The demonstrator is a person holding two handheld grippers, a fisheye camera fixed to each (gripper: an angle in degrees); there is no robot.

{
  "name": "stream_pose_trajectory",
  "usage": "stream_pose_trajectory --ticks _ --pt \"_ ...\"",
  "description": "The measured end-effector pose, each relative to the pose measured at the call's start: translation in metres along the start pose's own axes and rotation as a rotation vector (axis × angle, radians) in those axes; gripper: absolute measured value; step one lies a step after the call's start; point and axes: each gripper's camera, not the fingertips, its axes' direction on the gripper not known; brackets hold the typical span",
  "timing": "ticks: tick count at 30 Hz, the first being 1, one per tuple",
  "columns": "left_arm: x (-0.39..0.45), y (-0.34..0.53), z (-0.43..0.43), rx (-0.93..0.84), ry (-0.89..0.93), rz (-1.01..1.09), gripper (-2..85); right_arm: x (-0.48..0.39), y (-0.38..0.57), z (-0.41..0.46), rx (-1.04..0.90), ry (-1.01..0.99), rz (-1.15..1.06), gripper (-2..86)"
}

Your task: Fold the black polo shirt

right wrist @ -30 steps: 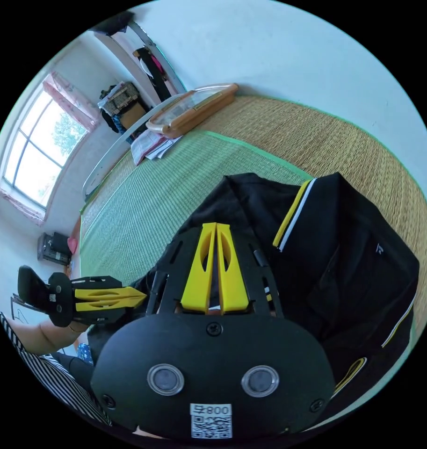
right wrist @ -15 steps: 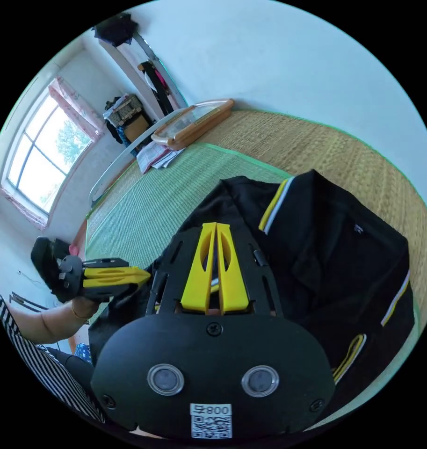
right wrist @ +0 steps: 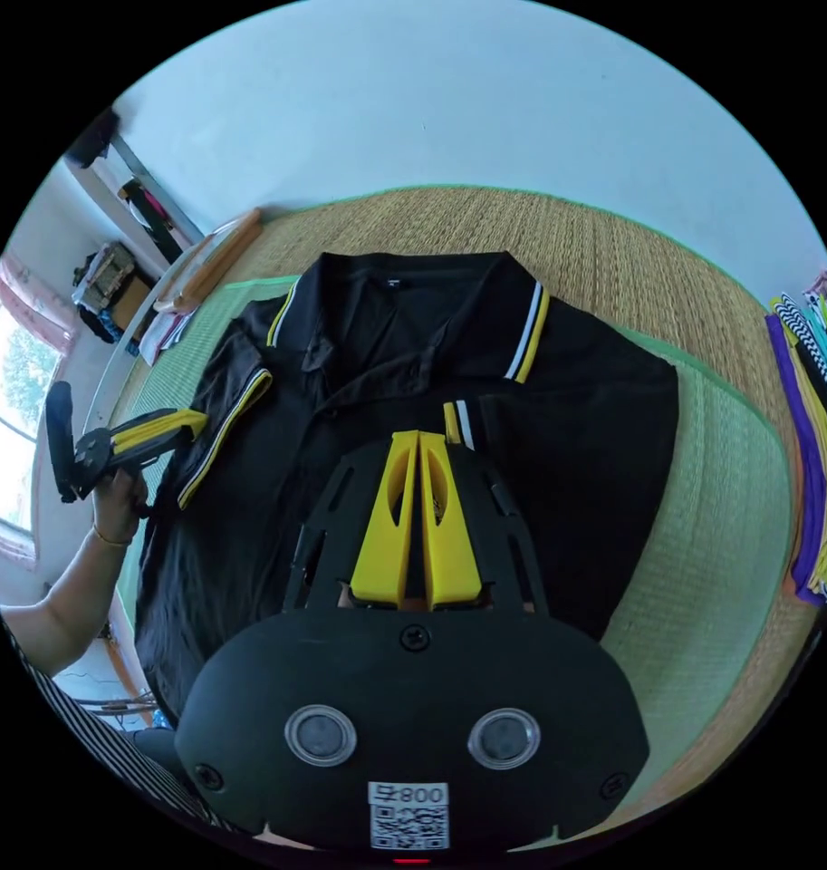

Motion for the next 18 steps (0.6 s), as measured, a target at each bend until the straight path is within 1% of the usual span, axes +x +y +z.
stream_pose_trajectory --ticks 3,8,9,11,13,14,16,18 --pt "-0.007 0.000 0.003 0.003 0.008 -0.017 0.1 0.006 0.008 -0.005 0.021 0.014 0.019 0.0" --pt "-0.012 0.016 -0.008 -0.007 0.043 -0.048 0.1 0.017 0.029 -0.022 -0.008 0.007 0.029 0.0" --pt "-0.011 0.026 -0.014 0.005 0.044 -0.044 0.1 0.018 0.040 -0.032 -0.003 0.031 0.030 0.0" --pt "-0.011 0.042 -0.017 -0.003 0.032 -0.049 0.0 0.021 0.063 -0.051 0.021 -0.004 0.027 0.0" --pt "-0.015 0.057 -0.009 -0.062 0.038 -0.059 0.1 0.025 0.100 -0.073 0.026 -0.032 0.023 0.0" --pt "-0.022 0.067 -0.011 -0.025 0.069 -0.083 0.0 0.027 0.110 -0.078 0.025 -0.027 0.030 0.0" --pt "-0.033 0.073 -0.015 -0.045 0.124 -0.111 0.0 0.038 0.151 -0.097 0.012 -0.058 0.062 0.0" --pt "-0.041 0.087 -0.029 0.008 0.179 -0.137 0.0 0.048 0.184 -0.113 0.008 -0.080 0.109 0.0"
